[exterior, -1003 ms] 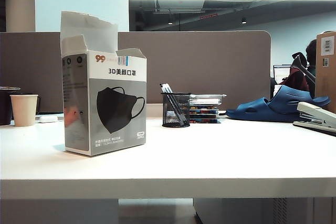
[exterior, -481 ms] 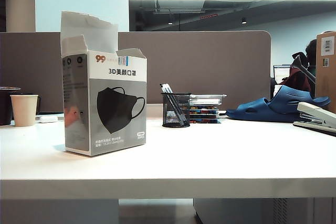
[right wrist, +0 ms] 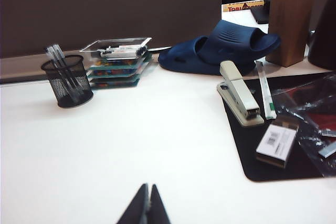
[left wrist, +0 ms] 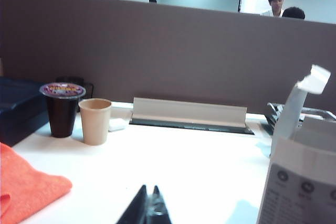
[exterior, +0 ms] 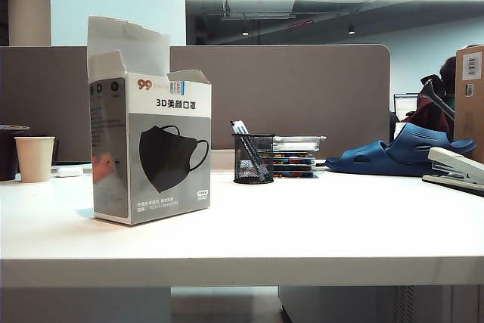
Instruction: Put the mask into the mask box.
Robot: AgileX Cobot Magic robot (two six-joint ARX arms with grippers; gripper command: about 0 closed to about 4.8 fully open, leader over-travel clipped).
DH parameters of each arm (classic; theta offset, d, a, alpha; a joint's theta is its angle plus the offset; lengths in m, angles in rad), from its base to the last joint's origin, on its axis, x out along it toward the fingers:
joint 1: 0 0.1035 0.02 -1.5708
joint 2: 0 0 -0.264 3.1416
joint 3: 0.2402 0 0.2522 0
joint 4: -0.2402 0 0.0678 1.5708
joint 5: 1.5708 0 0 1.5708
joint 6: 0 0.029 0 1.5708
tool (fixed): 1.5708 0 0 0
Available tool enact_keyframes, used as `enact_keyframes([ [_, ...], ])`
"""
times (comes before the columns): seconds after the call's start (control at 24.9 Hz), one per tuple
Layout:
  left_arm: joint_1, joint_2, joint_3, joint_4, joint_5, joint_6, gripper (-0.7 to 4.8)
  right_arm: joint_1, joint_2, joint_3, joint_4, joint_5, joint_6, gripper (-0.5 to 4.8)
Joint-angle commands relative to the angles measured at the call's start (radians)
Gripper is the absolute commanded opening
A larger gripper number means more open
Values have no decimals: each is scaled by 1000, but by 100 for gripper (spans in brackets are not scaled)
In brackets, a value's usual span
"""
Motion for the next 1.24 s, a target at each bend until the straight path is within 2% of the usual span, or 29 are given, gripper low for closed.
enact_keyframes([
  [0.04,1,0,-13,17,-3,-3,-6,1,-7,-49,104,5,-9,-9],
  [0.24,1,0,-22,17,-3,7,-6,1,-7,-101,153,5,-23,-9],
  [0.4,1,0,-26,18,-3,51,-6,0,-7,-131,150,7,-67,-9],
  [0.76,1,0,-42,-39,-1,48,-6,0,-7,-131,137,21,-78,-5],
  [1.24,1,0,-42,-48,1,48,-6,0,-7,-131,138,21,-77,-5],
])
